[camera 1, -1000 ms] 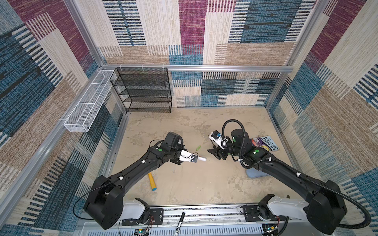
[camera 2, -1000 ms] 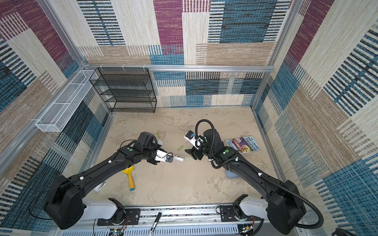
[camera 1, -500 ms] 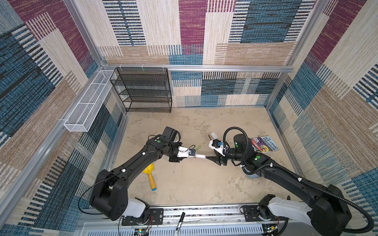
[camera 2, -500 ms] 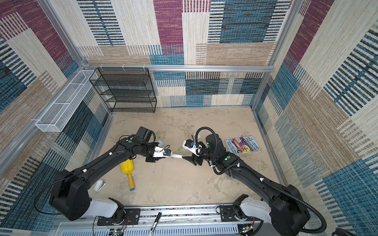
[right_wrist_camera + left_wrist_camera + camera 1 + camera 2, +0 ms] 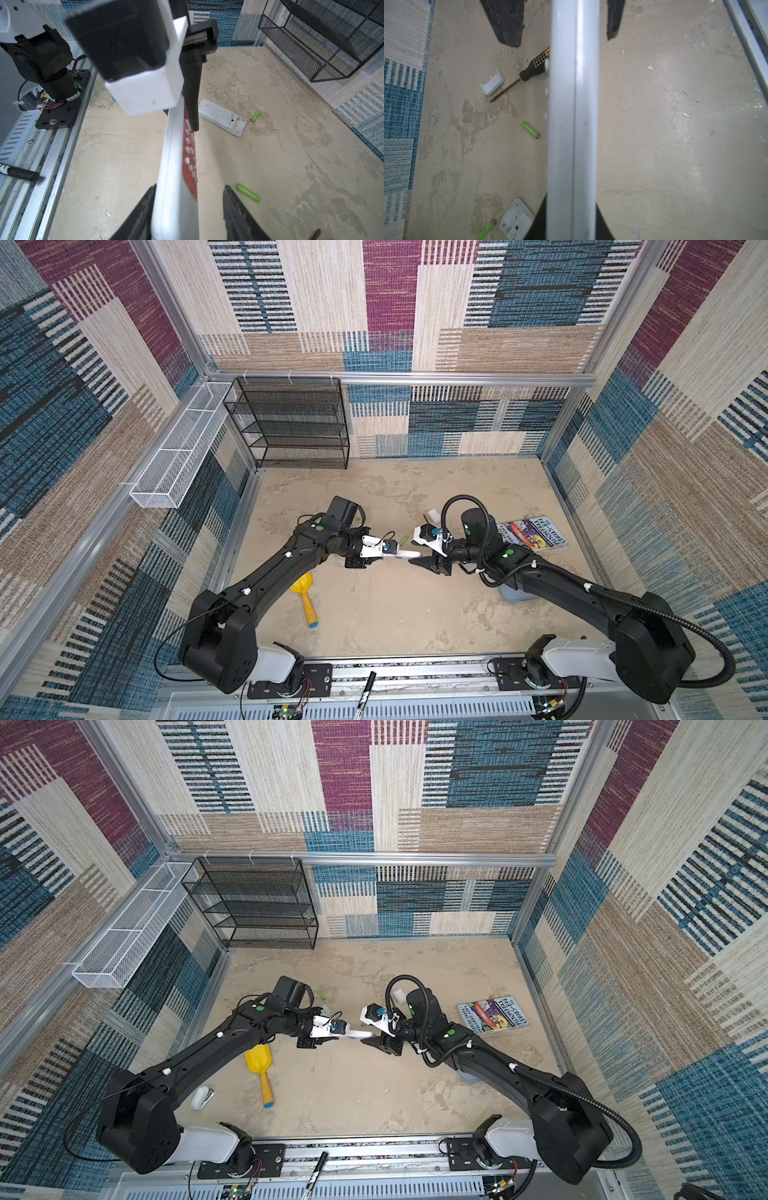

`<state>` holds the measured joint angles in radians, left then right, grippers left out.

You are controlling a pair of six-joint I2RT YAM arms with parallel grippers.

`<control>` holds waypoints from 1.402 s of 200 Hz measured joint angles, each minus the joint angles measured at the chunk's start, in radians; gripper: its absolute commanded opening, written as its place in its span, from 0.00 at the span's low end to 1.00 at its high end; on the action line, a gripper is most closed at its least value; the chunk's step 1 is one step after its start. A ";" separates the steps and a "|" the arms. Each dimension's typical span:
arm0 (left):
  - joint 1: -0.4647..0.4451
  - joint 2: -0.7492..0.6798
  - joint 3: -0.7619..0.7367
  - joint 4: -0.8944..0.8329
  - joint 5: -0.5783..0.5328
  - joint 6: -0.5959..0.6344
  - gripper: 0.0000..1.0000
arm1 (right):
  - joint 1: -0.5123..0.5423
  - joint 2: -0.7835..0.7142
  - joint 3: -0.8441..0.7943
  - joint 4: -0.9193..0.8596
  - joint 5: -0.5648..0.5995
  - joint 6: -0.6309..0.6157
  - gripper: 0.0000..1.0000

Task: Unload the batteries from the remote control
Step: 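Grasp the remote's end with the left gripper while the right gripper holds it, then hold the remote with the left gripper while the right gripper pulls off its battery cover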

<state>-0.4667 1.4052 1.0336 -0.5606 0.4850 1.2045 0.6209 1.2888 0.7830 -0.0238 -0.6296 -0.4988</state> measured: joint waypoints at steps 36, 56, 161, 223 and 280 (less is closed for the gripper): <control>0.002 -0.007 -0.003 0.029 0.023 0.000 0.00 | 0.004 0.026 0.024 -0.001 -0.027 -0.011 0.33; 0.004 -0.012 -0.013 0.050 0.024 -0.002 0.00 | 0.006 0.031 0.032 -0.004 -0.034 -0.027 0.25; 0.001 -0.082 -0.122 0.268 -0.047 -0.096 0.69 | 0.001 0.056 0.097 -0.057 -0.020 -0.021 0.10; 0.024 -0.072 -0.105 0.400 -0.176 -0.322 0.99 | -0.052 0.116 0.164 -0.113 -0.006 0.106 0.12; 0.016 -0.113 -0.182 0.481 -0.169 -0.364 1.00 | -0.098 0.139 0.247 -0.168 -0.014 0.226 0.14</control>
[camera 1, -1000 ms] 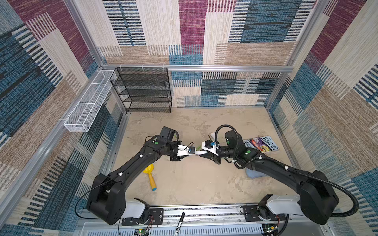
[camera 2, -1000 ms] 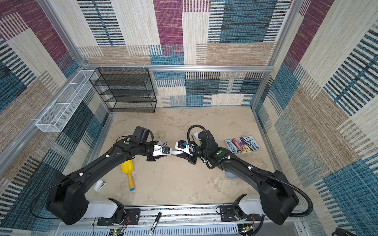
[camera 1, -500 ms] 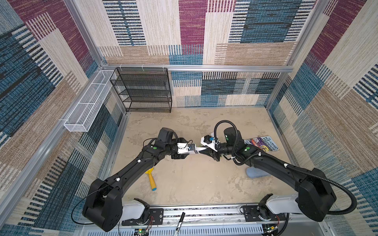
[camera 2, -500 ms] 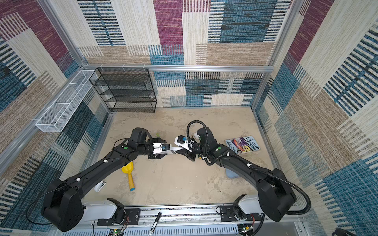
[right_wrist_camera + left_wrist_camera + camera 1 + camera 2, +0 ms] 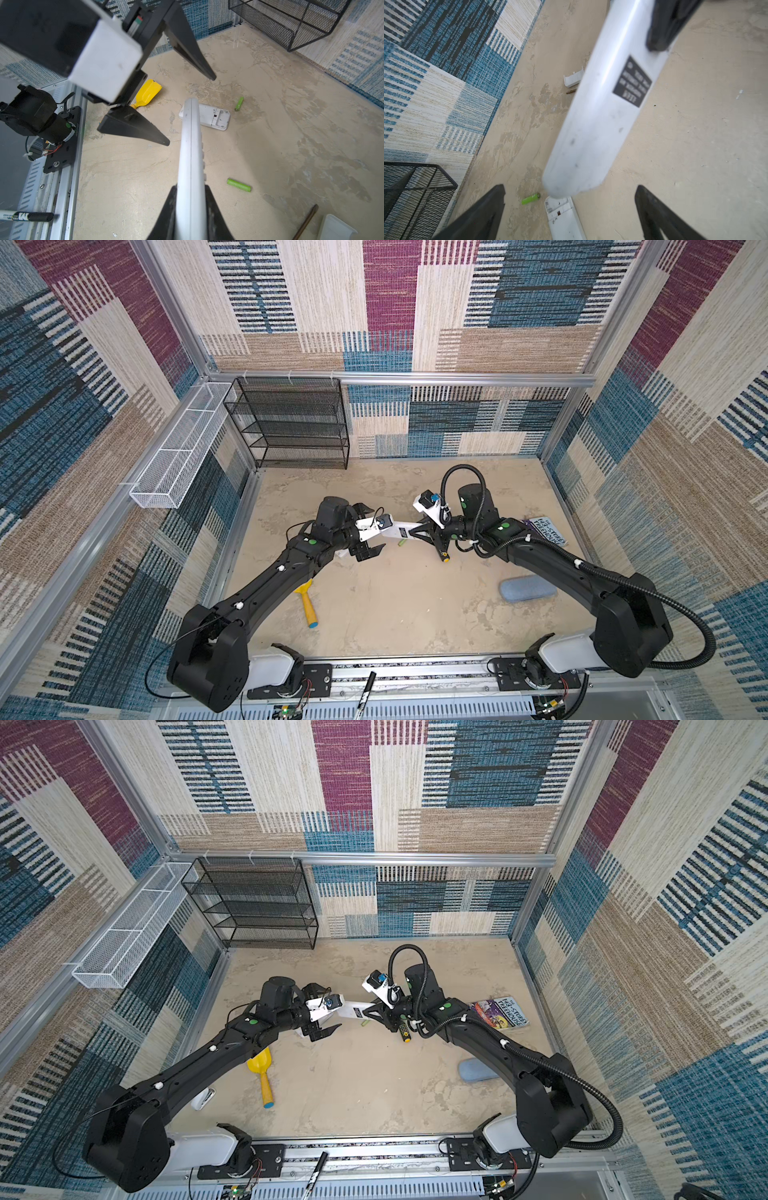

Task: Unload the batteries from the remote control
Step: 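Hold the remote with the left gripper while the right gripper pulls off its battery cover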

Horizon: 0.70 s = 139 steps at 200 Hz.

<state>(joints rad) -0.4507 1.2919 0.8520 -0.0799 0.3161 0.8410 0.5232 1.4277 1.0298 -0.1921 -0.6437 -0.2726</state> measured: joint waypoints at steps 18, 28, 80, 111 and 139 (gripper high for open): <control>-0.009 -0.055 -0.065 0.062 -0.002 0.000 0.99 | -0.021 0.013 0.018 -0.004 -0.018 0.059 0.14; -0.014 -0.080 -0.087 0.101 -0.003 0.001 0.99 | -0.028 0.022 0.026 -0.007 -0.029 0.087 0.14; -0.095 -0.070 -0.061 0.172 -0.091 0.038 1.00 | -0.031 0.061 0.060 -0.020 -0.089 0.178 0.14; -0.145 -0.031 -0.061 0.182 -0.148 0.109 0.99 | -0.033 0.072 0.078 -0.026 -0.114 0.205 0.14; -0.155 -0.001 -0.061 0.220 -0.210 0.143 0.99 | -0.035 0.076 0.082 -0.032 -0.145 0.220 0.14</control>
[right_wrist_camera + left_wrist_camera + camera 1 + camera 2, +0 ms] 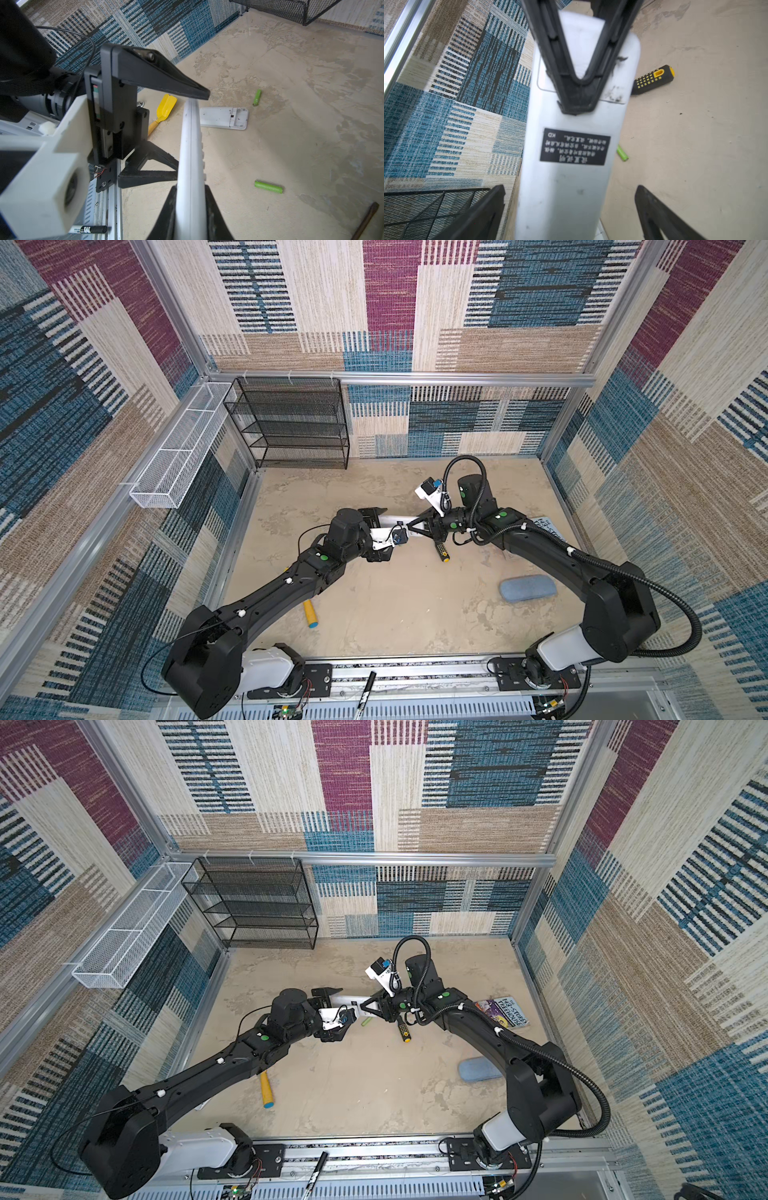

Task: Unload the batteries from the remote control
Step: 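Hold the remote with the left gripper while the right gripper pulls off its battery cover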

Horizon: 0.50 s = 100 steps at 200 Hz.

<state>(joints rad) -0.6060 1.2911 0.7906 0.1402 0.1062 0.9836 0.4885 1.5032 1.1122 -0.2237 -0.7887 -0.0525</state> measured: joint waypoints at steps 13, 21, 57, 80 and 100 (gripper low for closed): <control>-0.003 0.018 0.000 0.019 -0.008 0.012 0.97 | -0.004 0.000 0.000 0.000 -0.016 0.002 0.15; -0.003 0.027 0.000 0.030 -0.026 0.015 0.96 | -0.006 0.000 0.000 0.000 -0.027 0.002 0.14; -0.003 0.042 0.000 0.056 -0.028 0.023 0.79 | -0.019 -0.003 -0.007 0.000 -0.074 0.009 0.15; 0.002 0.040 -0.004 0.073 -0.023 0.026 0.65 | -0.025 -0.003 -0.009 -0.003 -0.093 0.009 0.15; 0.002 0.036 -0.009 0.072 -0.016 0.037 0.56 | -0.032 -0.001 -0.009 0.001 -0.110 0.008 0.15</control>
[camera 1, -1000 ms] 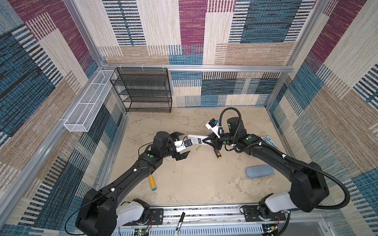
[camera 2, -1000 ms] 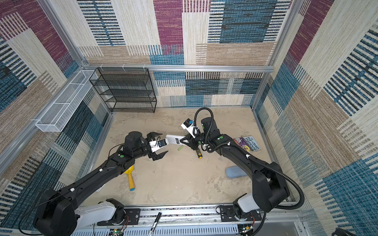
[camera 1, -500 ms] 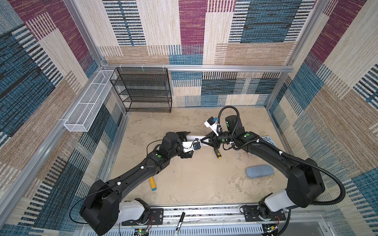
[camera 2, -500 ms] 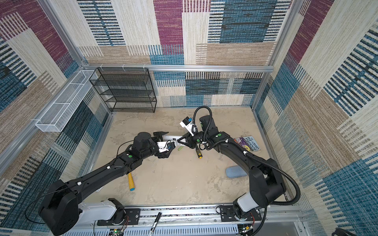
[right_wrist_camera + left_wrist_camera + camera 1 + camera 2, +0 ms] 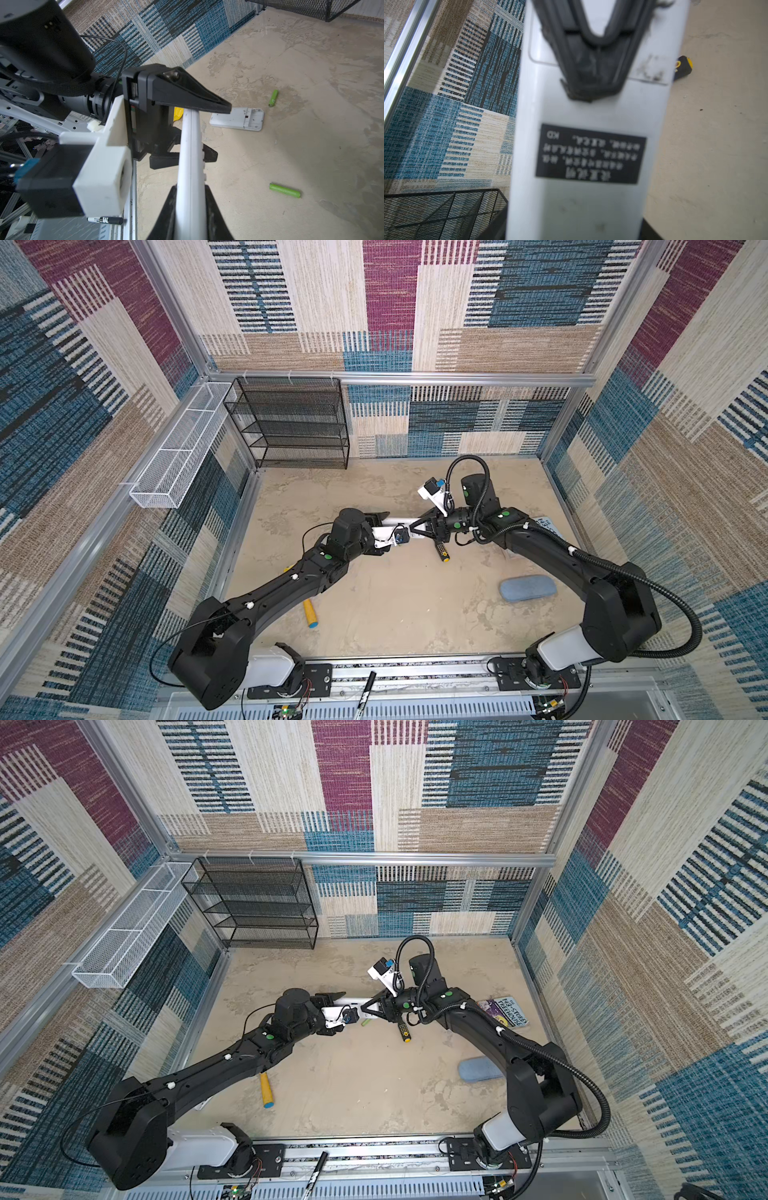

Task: Unload the batteries from the remote control
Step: 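Hold the remote with the left gripper while the right gripper pulls off its battery cover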

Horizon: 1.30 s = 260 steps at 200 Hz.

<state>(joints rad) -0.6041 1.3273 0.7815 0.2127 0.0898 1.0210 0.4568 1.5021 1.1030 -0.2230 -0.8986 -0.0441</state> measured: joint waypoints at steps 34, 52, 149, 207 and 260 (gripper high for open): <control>0.000 -0.007 -0.009 -0.005 0.005 0.018 0.48 | -0.007 0.017 0.002 -0.001 -0.029 -0.008 0.18; 0.000 -0.009 -0.009 -0.009 0.006 0.022 0.46 | -0.008 0.029 0.010 -0.003 -0.037 -0.011 0.24; 0.001 -0.010 0.042 -0.179 0.005 -0.018 0.43 | -0.009 0.010 -0.039 0.009 0.039 0.006 0.57; 0.001 -0.007 0.070 -0.315 -0.006 -0.136 0.42 | -0.009 -0.061 -0.118 0.074 0.119 0.053 0.57; 0.000 -0.006 0.091 -0.371 -0.025 -0.206 0.40 | -0.007 -0.049 -0.129 0.120 0.117 0.089 0.52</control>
<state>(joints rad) -0.6041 1.3216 0.8726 -0.1581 0.0650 0.8154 0.4500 1.4532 0.9737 -0.1028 -0.7815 0.0444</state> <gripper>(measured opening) 0.587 0.539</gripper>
